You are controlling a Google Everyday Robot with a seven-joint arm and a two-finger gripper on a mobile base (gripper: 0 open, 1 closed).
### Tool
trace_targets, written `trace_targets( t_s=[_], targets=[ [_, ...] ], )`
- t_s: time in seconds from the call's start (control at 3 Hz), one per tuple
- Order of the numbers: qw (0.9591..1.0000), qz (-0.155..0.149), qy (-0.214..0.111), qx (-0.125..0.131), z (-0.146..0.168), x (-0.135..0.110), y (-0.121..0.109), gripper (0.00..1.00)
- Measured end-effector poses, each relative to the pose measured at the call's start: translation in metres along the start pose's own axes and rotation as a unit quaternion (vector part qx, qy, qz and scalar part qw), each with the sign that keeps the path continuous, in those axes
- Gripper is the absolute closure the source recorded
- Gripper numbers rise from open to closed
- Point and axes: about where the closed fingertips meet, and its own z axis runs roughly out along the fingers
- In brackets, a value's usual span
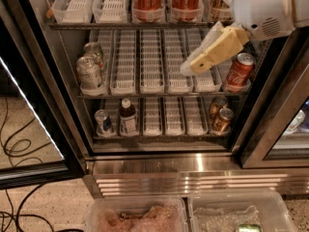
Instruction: Pick coke can from top shelf of fridge
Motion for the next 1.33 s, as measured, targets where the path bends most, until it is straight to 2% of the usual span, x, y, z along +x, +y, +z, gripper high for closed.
trace_targets(
  t_s=[1.0, 1.33],
  targets=[
    [0.9994, -0.014, -0.030, 0.012, 0.075, -0.013, -0.027, 0.00],
    [0.9987, -0.003, -0.034, 0.036, 0.088, -0.019, -0.028, 0.00]
  ],
)
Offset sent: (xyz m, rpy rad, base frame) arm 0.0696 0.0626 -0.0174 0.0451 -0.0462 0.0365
